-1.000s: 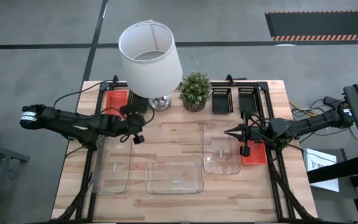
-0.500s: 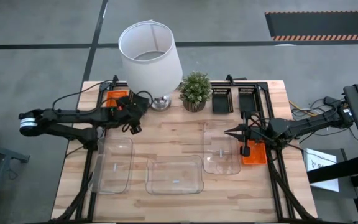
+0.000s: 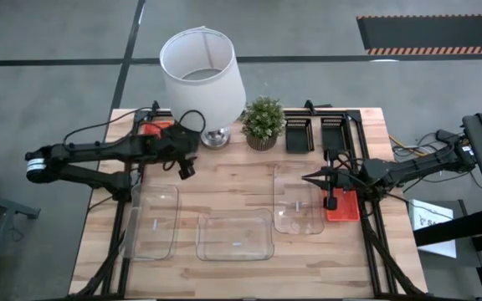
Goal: Stack baskets by color
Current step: Stack the left black bin on the top left black bin
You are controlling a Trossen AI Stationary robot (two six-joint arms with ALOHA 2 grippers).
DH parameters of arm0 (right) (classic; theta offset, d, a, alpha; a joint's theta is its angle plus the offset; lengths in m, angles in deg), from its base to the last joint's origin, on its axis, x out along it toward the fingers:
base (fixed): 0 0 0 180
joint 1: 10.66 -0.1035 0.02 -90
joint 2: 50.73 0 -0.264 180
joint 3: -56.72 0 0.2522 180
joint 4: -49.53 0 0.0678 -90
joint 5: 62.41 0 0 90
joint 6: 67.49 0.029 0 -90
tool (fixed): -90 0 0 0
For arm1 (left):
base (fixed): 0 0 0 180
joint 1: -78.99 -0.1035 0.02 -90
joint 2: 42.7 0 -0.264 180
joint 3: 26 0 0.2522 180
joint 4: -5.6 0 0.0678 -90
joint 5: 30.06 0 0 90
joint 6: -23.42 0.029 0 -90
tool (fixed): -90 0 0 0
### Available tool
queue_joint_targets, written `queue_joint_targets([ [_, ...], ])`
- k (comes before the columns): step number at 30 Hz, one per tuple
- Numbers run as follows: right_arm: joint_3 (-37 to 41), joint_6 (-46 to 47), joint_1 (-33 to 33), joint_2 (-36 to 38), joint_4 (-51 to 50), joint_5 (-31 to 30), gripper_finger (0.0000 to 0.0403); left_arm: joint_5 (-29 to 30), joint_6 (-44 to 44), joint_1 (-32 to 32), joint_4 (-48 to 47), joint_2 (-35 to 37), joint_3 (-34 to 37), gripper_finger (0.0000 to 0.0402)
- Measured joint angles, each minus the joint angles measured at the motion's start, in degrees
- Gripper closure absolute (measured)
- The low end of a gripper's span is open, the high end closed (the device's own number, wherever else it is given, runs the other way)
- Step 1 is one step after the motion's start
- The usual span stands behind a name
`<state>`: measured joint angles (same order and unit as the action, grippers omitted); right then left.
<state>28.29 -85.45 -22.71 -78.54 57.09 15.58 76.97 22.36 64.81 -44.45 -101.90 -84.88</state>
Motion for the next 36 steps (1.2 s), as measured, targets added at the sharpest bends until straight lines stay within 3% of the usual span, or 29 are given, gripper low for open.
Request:
queue_joint_targets([
  [6, 0.54, -1.08, -0.04, 0.0, -0.01, 0.48, 0.0394, -8.65, -6.13, 0.17, -4.9, 0.11, -1.86, 0.0178],
  [15, 0.72, -0.76, -0.02, -0.07, -0.02, 0.46, 0.0394, -8.87, -4.08, 0.22, -5.4, 0.0, 0.39, 0.0178],
  [21, 0.85, -1.1, -0.02, -0.02, -0.03, 0.44, 0.0394, -7.02, -0.07, 0.2, -5.78, 0.0, 0.45, 0.0178],
  [27, 0.85, -1.09, -0.02, -0.02, -0.07, 0.44, 0.0394, -1.01, 3.14, 0.15, -6.75, -0.13, 1.28, 0.0178],
  [36, 0.87, -1.07, -0.02, 0.0, -0.04, 0.44, 0.0394, 4.42, 3.43, -0.06, -0.69, -0.13, 9.12, 0.0178],
])
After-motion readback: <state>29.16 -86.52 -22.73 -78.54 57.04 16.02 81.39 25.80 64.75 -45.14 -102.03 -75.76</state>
